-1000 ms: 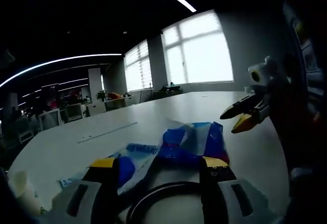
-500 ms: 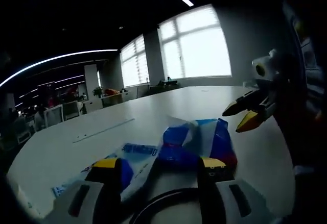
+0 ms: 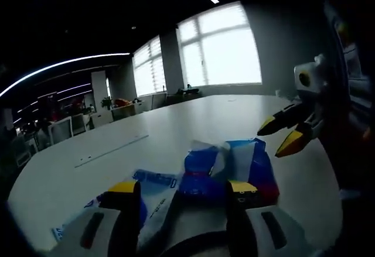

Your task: Arrange the tabletop items into an orderly group along one side of the table until the central work area is clear of visible clutter.

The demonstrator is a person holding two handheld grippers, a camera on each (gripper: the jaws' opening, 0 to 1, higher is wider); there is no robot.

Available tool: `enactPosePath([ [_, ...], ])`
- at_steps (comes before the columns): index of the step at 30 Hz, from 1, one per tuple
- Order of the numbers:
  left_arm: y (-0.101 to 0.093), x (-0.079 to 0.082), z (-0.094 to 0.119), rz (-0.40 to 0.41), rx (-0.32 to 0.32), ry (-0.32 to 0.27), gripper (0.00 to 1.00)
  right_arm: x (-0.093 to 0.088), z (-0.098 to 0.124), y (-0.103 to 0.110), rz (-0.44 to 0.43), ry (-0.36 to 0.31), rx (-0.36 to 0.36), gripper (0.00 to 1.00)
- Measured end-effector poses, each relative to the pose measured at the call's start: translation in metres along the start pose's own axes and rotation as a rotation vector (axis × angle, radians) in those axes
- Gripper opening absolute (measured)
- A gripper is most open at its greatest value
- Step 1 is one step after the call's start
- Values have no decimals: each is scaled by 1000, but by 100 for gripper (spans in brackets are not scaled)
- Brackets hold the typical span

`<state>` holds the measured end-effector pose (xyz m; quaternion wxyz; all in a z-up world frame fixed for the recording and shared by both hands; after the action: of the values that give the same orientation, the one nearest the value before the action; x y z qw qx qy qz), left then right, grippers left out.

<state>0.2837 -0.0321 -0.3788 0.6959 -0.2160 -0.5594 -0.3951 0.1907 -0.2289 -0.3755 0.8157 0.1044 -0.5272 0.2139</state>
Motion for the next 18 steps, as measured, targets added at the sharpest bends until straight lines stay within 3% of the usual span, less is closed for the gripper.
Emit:
enactPosePath([
  [13, -1, 0, -17, 13, -55, 35, 55, -1, -3, 2, 7, 8, 5, 40],
  [18, 2, -3, -21, 10, -49, 61, 48, -1, -3, 1, 2, 8, 6, 40],
])
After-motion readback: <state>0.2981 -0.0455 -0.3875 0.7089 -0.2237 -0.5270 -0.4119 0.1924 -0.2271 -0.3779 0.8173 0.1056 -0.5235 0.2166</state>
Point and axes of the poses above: the point that each gripper's makers call its tool centre point, and the gripper's own axes: z roughly backward along the fingers, y roughly to its left, x roughly out of its top, the point moved 6 cm from there along z, roughly backward along the fingers, and after that the axes turned 1 degree about -x, right-handed, at the moved point
